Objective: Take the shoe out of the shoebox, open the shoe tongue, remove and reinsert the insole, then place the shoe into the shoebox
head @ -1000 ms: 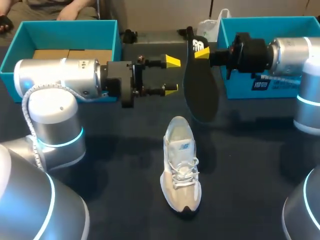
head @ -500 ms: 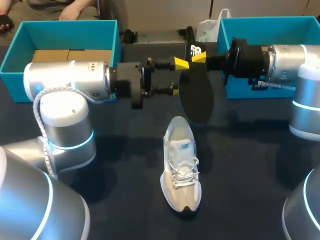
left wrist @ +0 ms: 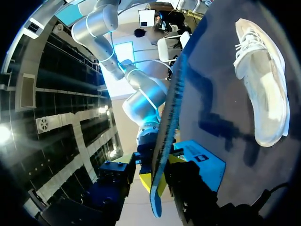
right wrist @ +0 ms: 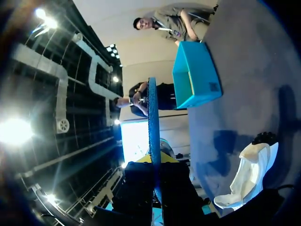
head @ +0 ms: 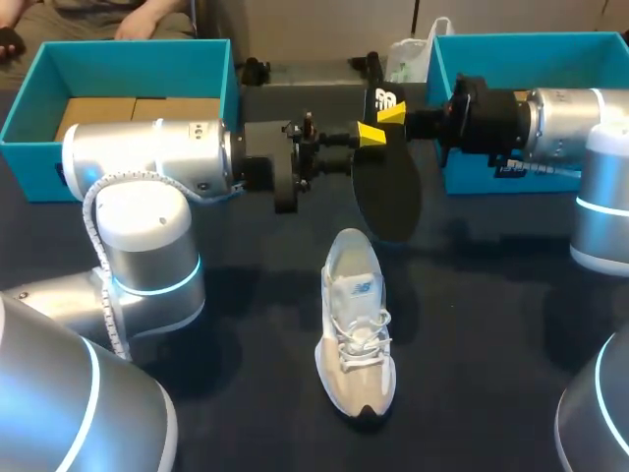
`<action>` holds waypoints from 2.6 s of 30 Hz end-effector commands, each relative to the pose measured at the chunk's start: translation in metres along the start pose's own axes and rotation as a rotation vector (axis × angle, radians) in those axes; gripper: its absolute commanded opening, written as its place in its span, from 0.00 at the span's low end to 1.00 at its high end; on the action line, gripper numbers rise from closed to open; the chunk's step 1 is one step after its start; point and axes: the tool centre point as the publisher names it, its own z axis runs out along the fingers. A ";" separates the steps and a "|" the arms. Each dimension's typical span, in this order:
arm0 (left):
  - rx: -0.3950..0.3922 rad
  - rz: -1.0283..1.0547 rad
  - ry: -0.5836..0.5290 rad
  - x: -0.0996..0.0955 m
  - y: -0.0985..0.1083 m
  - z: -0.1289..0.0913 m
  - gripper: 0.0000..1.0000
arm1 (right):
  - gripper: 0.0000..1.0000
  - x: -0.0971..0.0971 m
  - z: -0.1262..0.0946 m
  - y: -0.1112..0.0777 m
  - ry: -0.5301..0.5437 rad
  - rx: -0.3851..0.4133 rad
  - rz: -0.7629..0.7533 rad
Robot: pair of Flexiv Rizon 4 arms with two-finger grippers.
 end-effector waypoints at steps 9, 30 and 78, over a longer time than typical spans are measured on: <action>-0.007 0.010 -0.006 -0.004 -0.003 0.006 0.16 | 0.00 0.000 0.001 0.000 -0.002 -0.001 0.001; -0.052 -0.131 0.035 0.003 0.005 -0.031 0.00 | 1.00 0.004 -0.019 -0.013 0.028 -0.031 -0.041; -0.049 -1.792 0.192 -0.011 0.024 -0.080 0.00 | 1.00 0.002 -0.033 -0.026 0.007 -0.012 -0.059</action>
